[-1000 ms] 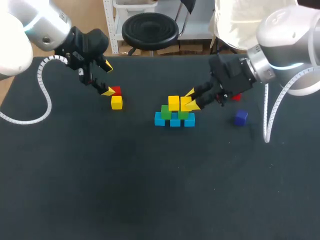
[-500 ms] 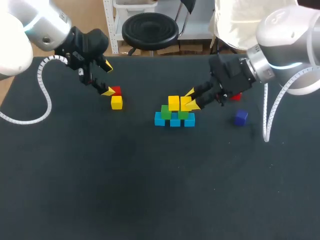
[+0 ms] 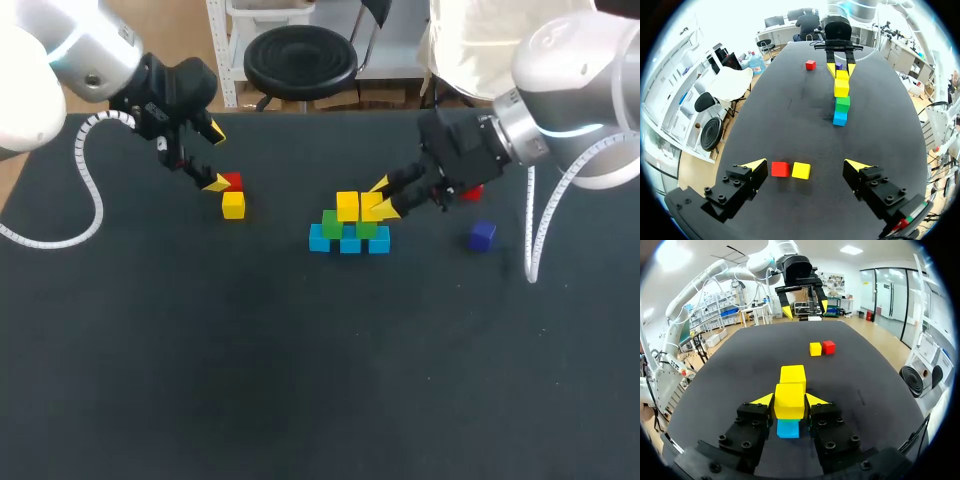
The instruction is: Place the blue cubes, place green cubes on the blue cubes, place the yellow cubes on the green cubes, then place the red cubes on the yellow cubes, and place purple cube on the red cubes.
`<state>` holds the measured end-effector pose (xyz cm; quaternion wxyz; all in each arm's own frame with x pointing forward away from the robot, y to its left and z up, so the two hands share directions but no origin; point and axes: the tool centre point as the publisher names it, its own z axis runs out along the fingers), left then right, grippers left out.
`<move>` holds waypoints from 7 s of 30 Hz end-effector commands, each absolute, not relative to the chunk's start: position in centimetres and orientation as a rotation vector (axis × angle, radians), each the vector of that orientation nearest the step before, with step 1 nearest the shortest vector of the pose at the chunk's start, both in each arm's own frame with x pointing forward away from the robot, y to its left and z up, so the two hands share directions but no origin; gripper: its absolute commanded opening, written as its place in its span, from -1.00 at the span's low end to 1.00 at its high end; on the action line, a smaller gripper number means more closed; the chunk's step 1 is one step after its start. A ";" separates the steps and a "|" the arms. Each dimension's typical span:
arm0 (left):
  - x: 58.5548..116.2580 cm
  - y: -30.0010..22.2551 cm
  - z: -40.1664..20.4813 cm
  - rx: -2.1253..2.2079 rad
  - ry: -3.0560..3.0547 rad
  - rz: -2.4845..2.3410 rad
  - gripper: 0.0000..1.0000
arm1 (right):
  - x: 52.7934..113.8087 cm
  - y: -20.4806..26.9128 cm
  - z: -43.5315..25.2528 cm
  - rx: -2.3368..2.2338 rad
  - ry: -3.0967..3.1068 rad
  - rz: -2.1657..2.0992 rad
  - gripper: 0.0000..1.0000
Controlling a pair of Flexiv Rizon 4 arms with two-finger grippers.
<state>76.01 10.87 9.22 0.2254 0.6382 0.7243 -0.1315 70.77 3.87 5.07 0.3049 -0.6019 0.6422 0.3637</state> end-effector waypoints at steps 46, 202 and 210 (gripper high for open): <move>76.0 11.0 9.2 1.761 1.991 -0.365 1.00 | 70.6 3.1 5.6 -1.552 1.692 0.939 1.00; 76.0 11.0 9.2 1.761 1.991 -0.365 1.00 | 70.1 0.3 7.1 -1.510 1.631 1.007 1.00; 76.0 11.0 9.2 1.761 1.991 -0.365 1.00 | 69.5 0.2 8.5 -1.547 1.694 0.980 1.00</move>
